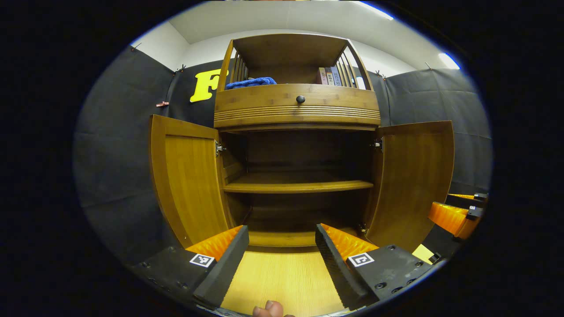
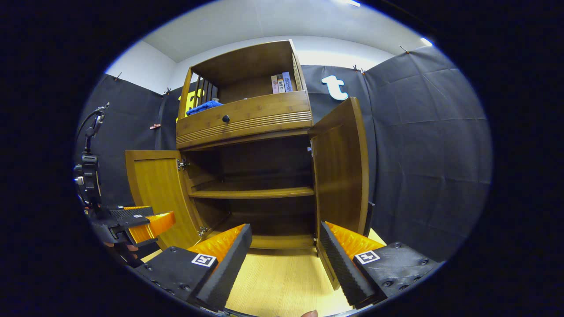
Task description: Open the right door of the double-door shoe cabinet with the right hand, and open the left door with the left hand.
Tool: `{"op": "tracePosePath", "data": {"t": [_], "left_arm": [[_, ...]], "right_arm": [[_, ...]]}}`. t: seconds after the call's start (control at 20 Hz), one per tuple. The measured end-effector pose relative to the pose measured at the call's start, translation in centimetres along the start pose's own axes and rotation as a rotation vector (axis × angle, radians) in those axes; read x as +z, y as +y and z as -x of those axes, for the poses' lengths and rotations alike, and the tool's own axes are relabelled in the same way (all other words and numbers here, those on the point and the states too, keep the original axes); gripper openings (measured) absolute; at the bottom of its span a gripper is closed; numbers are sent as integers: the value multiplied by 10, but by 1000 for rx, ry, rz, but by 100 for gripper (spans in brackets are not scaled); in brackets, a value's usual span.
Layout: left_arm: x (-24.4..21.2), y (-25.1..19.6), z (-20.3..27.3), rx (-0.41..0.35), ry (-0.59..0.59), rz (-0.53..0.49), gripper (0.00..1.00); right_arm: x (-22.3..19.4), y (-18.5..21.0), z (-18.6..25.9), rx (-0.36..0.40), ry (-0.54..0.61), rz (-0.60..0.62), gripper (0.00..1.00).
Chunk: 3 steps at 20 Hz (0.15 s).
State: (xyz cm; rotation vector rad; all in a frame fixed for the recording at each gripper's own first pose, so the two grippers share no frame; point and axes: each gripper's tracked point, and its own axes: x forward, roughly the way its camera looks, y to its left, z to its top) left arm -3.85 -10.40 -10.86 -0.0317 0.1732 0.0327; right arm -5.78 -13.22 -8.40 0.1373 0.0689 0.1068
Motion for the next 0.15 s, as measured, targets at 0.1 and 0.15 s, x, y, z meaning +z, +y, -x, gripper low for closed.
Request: {"op": "tracePosePath", "data": {"t": [0.1,0.15], "left_arm": [[1,1,1,3,-1,6,94],[1,2,2,5,-2,6,94]], "right_arm": [[0,0,1,2,1,1,100],[0,0,1,3,1,2,100]]}}
